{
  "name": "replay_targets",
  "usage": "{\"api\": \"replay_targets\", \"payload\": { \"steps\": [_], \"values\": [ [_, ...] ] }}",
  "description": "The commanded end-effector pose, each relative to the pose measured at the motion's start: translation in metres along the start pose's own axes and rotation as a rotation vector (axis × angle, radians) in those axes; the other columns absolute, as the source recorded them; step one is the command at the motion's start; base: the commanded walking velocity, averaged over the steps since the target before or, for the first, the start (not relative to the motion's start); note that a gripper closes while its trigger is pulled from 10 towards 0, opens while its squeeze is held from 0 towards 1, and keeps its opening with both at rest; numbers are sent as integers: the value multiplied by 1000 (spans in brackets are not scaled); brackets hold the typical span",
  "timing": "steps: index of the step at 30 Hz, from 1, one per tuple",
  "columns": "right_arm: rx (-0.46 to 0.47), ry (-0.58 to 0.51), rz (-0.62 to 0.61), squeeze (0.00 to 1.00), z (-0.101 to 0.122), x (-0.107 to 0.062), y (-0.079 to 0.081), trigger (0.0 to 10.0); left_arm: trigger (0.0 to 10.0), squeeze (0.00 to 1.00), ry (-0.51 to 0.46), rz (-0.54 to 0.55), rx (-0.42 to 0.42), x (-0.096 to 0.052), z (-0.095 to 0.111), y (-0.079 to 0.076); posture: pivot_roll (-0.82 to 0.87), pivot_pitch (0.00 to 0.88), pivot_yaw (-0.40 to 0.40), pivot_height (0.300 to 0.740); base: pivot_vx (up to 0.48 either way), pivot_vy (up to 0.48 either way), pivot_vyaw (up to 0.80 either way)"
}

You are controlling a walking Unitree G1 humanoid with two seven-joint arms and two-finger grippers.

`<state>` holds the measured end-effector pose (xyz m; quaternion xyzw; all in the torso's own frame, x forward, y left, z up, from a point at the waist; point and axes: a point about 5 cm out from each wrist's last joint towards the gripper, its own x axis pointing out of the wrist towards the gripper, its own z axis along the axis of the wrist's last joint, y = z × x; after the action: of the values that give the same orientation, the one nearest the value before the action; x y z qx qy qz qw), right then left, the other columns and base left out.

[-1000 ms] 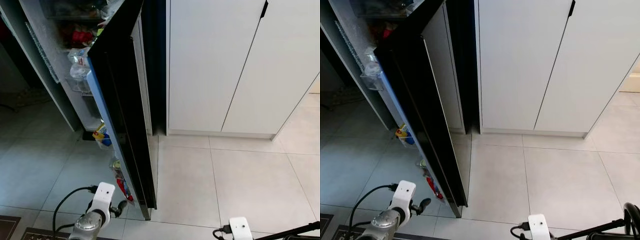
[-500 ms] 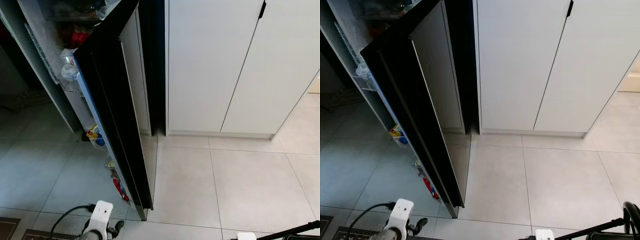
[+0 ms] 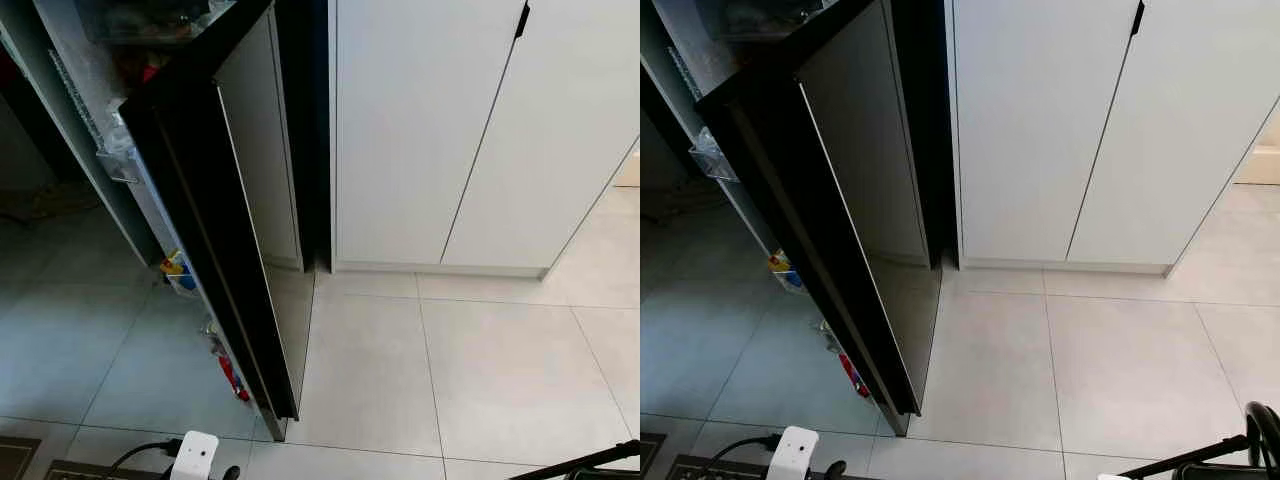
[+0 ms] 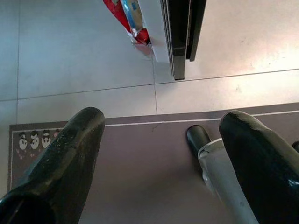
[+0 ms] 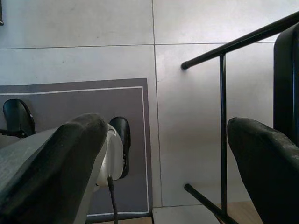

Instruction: Restocking fridge

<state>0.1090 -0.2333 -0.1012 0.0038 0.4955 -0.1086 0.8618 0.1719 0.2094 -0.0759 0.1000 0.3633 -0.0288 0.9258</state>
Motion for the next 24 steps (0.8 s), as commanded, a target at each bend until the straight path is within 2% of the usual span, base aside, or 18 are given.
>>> {"api": "replay_targets", "payload": {
  "steps": [1, 6, 10, 12, 13, 14, 16, 19, 22, 24],
  "values": [
    [17, -4, -2, 0, -3, -1, -1, 10000, 10000, 0, -22, 20, -8, -3, -2, 2, -129, 0, 42, 740, 0, 0, 0],
    [13, -4, 0, 0, -6, -2, -1, 10000, 10000, 0, -67, 46, -44, -4, 0, 2, -124, 0, 41, 740, 0, 0, 0],
    [13, -1, -4, 0, -6, -2, -1, 10000, 10000, 0, -103, 46, -31, -4, 4, 2, -123, 0, 41, 740, 0, 0, 0],
    [12, 2, -7, 0, -6, -2, -1, 10000, 10000, 0, -309, 39, 89, -5, 29, 1, -125, 0, 41, 740, 0, 0, 0],
    [12, 2, -8, 0, -6, -2, -2, 10000, 10000, 0, -544, 30, 116, -12, 62, -3, -126, 0, 42, 740, 0, 0, 0],
    [12, 1, -8, 0, -5, -2, -2, 10000, 10000, 0, -594, 29, 114, -14, 70, -3, -126, 0, 42, 740, 0, 0, 0],
    [16, -1, -11, 0, -4, -2, -2, 10000, 10000, 0, -648, 41, 100, -16, 82, -3, -132, 0, 46, 740, 0, 0, 0],
    [19, -3, -14, 0, -4, -1, -2, 10000, 10000, 0, -644, 36, 82, -14, 92, -4, -134, 0, 47, 740, 0, 0, 0],
    [18, -7, -16, 0, -3, -1, -2, 10000, 10000, 0, -722, 23, 84, -17, 115, -8, -138, 0, 49, 740, 0, 0, 0],
    [19, -10, -18, 0, -2, -1, -2, 10000, 10000, 0, -757, 17, 92, -21, 123, -10, -142, 0, 50, 740, 0, 0, 0]
  ]
}}
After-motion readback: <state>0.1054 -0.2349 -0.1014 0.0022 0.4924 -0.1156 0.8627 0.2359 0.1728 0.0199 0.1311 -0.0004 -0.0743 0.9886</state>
